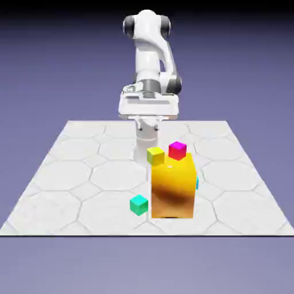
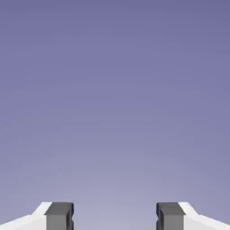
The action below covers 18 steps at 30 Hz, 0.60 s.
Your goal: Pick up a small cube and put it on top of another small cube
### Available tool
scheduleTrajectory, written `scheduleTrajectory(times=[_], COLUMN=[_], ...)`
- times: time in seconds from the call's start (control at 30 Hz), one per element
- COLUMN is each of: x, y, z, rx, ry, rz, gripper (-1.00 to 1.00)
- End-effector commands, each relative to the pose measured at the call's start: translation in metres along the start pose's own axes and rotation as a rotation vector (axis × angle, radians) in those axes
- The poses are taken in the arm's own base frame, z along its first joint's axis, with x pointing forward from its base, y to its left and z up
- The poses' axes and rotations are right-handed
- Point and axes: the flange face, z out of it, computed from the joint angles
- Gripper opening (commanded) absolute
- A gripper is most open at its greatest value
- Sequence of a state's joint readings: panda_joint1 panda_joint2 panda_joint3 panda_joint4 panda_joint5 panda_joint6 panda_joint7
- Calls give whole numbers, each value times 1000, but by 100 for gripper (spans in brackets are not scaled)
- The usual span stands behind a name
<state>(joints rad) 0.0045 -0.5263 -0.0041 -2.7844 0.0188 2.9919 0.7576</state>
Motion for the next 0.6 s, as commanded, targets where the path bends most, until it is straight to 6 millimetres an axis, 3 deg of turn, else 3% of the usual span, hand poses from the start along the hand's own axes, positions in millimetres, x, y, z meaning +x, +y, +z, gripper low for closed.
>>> scheduleTrajectory(times=[0.0, 0.27, 0.57], x=[3, 12, -5], y=[4, 48, 112], z=[12, 104, 195], rx=[-38, -343, -685], ry=[-36, -314, -616], rz=[37, 339, 676], gripper=[0, 0, 0])
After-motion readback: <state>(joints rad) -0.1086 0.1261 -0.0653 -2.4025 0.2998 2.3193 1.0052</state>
